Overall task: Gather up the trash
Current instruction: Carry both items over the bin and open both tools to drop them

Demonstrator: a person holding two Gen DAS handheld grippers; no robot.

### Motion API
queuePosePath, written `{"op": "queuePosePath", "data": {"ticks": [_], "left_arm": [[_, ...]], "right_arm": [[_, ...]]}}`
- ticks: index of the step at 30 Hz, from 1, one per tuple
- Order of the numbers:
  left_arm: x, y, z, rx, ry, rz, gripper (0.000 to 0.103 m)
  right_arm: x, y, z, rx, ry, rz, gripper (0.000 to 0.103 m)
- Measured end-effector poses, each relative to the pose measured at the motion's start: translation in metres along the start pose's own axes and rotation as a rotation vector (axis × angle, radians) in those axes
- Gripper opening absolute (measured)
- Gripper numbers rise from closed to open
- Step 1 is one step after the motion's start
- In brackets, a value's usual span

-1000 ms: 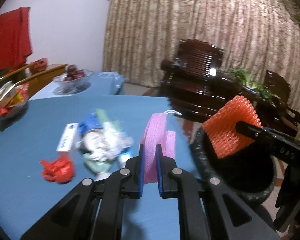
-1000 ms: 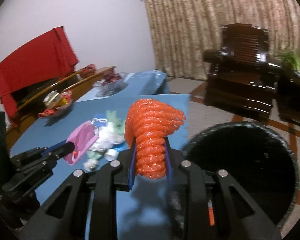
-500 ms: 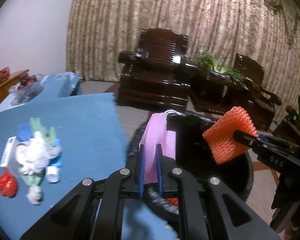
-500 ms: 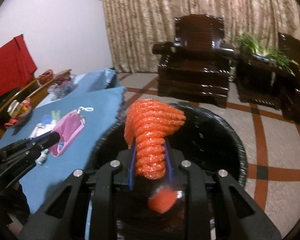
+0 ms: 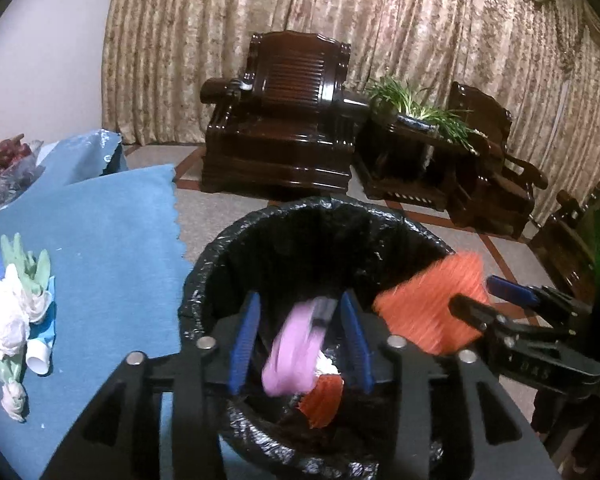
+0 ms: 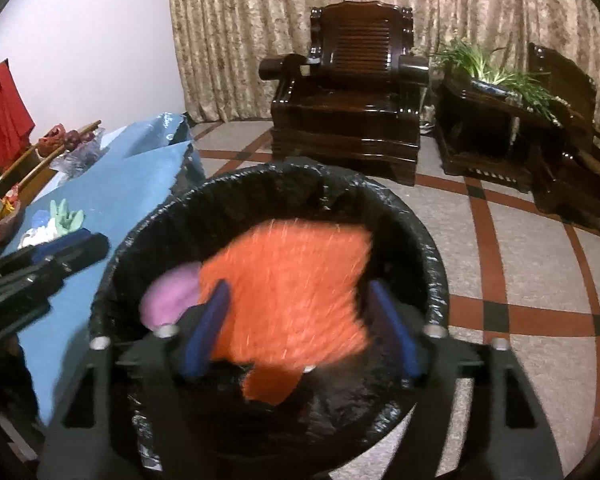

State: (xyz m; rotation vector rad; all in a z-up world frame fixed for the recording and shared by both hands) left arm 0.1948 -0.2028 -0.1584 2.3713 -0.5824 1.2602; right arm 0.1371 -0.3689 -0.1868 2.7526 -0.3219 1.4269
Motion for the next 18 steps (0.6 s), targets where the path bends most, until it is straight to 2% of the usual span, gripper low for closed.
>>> {"op": "queuePosePath", "data": {"ticks": [3,5,10,13,18], "left_arm": [[0.001,-0.010,-0.006,0.019,0.007,-0.015,0.049],[0.003,-0.017,-0.012,0.035,0.020,-0.020,0.053],[0.009,-0.040,-0.038,0.101,0.077,-0.020,0.070],[0.010,-0.059,-0.057,0.157,0.106,-0.027,0.083],[0.003,-0.105,-0.090,0.260,0.131,-0.056,0.089]], "right_arm": [[-0.001,0.000,-0.002,-0.010,0.000,0.000,0.089],[-0.001,-0.001,-0.003,-0.007,-0.002,0.005,0.091],[0.008,-0.017,-0.012,0.028,0.009,0.011,0.093],[0.017,-0.037,-0.018,0.056,0.034,-0.009,0.095],[0.030,-0.078,-0.023,0.110,0.064,-0.040,0.097]]}}
Point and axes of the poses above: each gripper's, at about its wrist camera, not at the fingertips, and z roughly the way its jaws point, y to its right, x to its top, the point moved 7 cm from there along z, roughly the way its jaws point, and after that the axes turned 7 degrees about y, right-handed, at the moved point
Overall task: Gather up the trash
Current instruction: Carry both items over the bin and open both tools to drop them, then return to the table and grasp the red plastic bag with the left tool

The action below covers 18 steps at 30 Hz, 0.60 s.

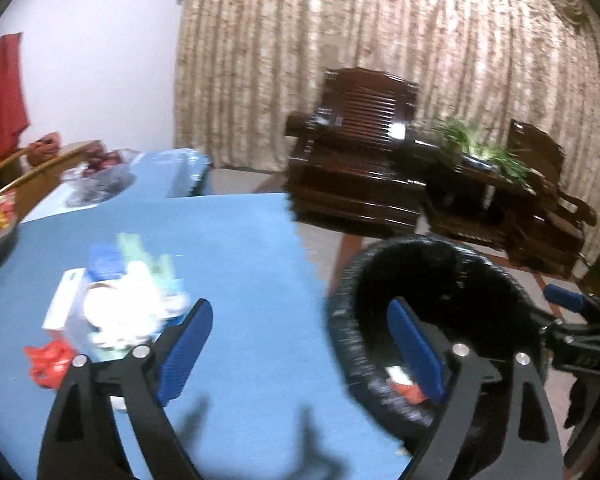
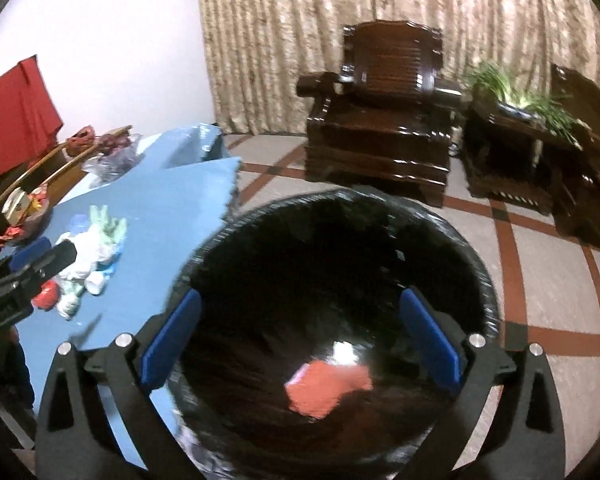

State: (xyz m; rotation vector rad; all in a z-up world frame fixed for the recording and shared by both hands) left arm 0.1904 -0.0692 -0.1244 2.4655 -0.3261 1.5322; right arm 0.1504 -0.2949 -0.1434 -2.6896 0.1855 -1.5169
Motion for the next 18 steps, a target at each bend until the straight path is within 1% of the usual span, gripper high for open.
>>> {"op": "queuePosePath", "data": {"ticks": [7,14,18], "left_arm": [[-0.004,-0.074,-0.029,0.140,0.011,-0.054,0.092],[-0.014,-0.135,-0.057,0.260,0.024,-0.084,0.091],[-0.025,-0.168,-0.070,0.323,0.017,-0.100,0.091]], "right_arm": [[0.014,-0.058,0.005,0.068,0.036,-0.035,0.098],[0.015,-0.118,0.017,0.146,0.043,-0.088,0.098],[0.011,-0.158,0.025,0.194,0.042,-0.137,0.098]]}}
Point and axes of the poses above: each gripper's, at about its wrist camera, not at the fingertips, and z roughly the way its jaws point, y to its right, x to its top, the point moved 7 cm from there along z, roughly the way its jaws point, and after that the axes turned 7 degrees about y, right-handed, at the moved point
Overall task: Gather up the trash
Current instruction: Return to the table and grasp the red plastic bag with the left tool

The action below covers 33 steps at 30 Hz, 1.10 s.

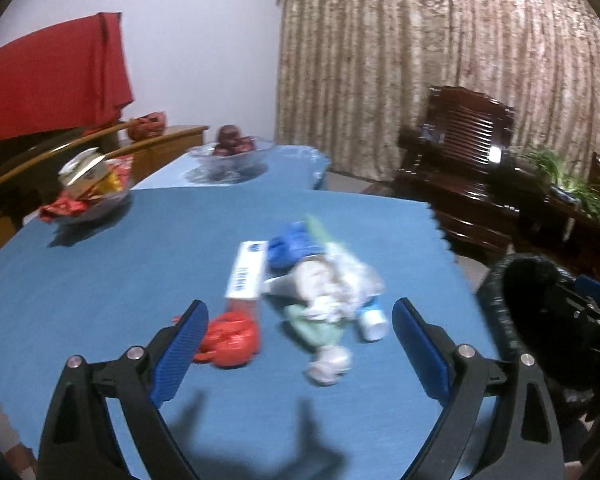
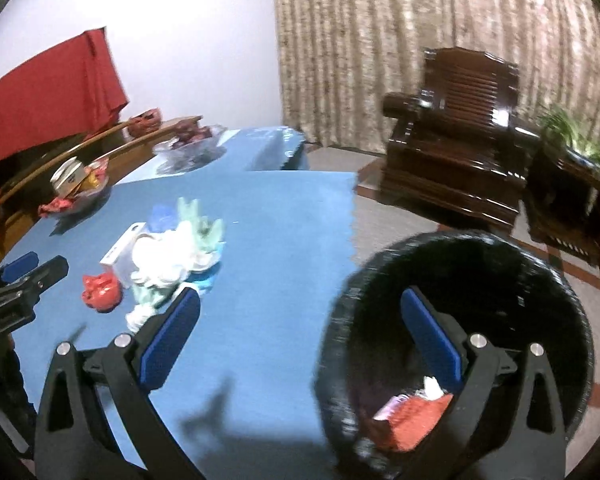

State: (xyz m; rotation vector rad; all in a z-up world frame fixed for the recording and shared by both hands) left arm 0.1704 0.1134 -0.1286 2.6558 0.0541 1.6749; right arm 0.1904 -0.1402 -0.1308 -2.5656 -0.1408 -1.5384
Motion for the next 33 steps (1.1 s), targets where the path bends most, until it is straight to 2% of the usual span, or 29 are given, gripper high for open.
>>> {"op": "queuePosePath", "data": {"ticks": [5,11,26,29,31,33], "left_arm": [[-0.008,-0.036,0.008,0.050,-0.021,-0.014,0.088],[-0.020,-0.058,0.025,0.069,-0.051,-0.036,0.086],[-0.059,-0.073,0.085,0.058,-0.180,-0.065,0.078],[-0.066,-0.072,0.096,0.041,-0.214,-0.073,0.067],[-0.071,-0.071,0.102,0.021,-0.241,-0.085,0.049],[-0.073,-0.070,0.104,0.006,-0.245,-0.097,0.045]], "right_arm": [[-0.002,-0.036,0.019,0.048,-0.007,-0.032,0.098],[-0.008,-0.069,0.042,0.083,-0.023,-0.056,0.098],[-0.024,-0.082,0.084,0.085,-0.080,-0.067,0.098],[-0.026,-0.086,0.092,0.093,-0.088,-0.072,0.098],[-0.026,-0.089,0.096,0.098,-0.092,-0.075,0.098],[-0.024,-0.092,0.101,0.104,-0.092,-0.076,0.098]]}}
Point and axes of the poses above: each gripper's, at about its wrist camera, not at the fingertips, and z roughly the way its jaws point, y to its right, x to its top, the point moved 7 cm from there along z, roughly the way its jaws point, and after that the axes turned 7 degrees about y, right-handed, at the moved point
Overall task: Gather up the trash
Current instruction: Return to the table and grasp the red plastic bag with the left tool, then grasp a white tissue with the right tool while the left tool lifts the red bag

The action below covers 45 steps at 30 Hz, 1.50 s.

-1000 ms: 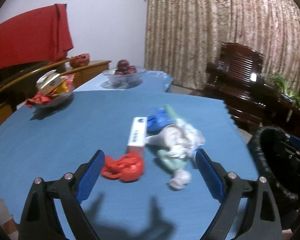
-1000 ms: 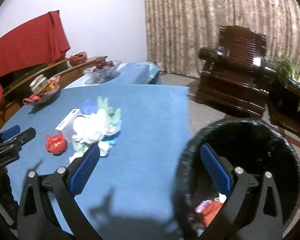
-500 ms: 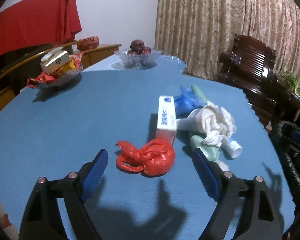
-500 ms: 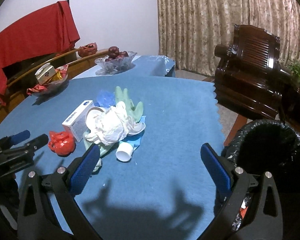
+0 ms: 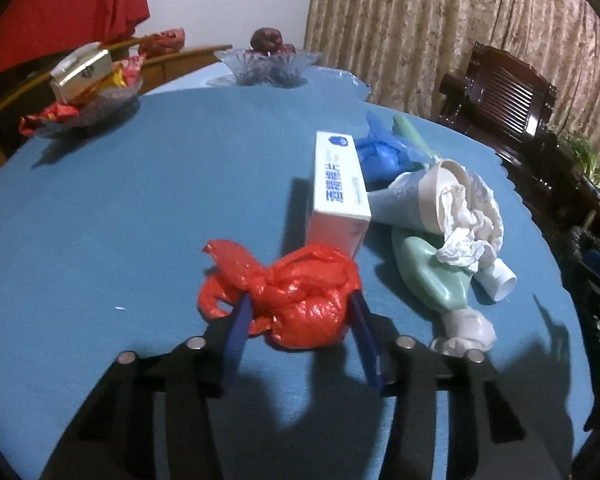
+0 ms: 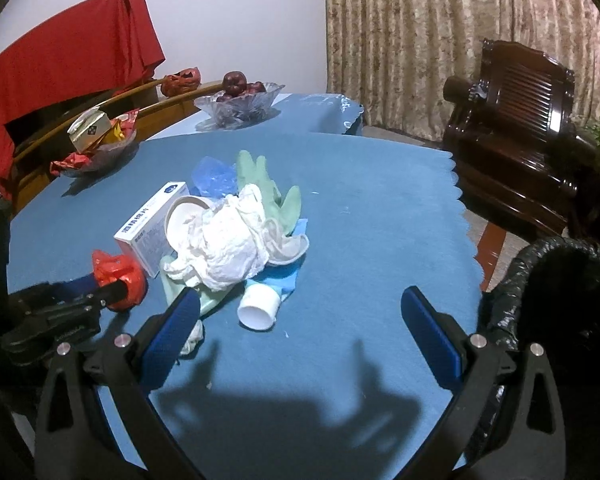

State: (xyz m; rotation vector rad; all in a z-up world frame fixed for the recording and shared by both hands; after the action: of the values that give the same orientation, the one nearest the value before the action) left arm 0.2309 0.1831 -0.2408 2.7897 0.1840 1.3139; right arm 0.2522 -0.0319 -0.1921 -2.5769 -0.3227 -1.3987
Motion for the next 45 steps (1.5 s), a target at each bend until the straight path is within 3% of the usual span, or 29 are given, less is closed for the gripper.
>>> {"op": "queuePosePath", "data": {"ticks": [6,16,22,25,29,33,45], "left_arm": [[0.004,0.000,-0.011,-0.002,0.037,0.006,0.034],[0.032,-0.016,-0.052,0.042,0.151,-0.016,0.033],[0.052,-0.014,-0.054,0.043,0.183,-0.006,0.033],[0.056,-0.011,-0.054,0.042,0.189,-0.004,0.033],[0.057,-0.007,-0.057,0.042,0.199,0.003,0.033],[0.058,-0.002,-0.060,0.038,0.201,0.008,0.033],[0.067,0.029,-0.083,-0.004,0.234,0.041,0.033]], "right_arm": [[0.006,-0.005,0.010,0.015,0.006,0.005,0.098],[0.021,-0.023,0.029,0.052,0.020,0.003,0.095],[0.022,-0.034,0.049,0.080,-0.017,-0.004,0.075],[0.019,-0.040,0.058,0.110,-0.050,-0.009,0.056],[0.015,-0.048,0.063,0.172,-0.080,0.003,0.014],[0.017,-0.050,0.052,0.201,-0.060,-0.004,0.008],[0.047,-0.039,-0.010,0.209,0.052,0.014,0.008]]}}
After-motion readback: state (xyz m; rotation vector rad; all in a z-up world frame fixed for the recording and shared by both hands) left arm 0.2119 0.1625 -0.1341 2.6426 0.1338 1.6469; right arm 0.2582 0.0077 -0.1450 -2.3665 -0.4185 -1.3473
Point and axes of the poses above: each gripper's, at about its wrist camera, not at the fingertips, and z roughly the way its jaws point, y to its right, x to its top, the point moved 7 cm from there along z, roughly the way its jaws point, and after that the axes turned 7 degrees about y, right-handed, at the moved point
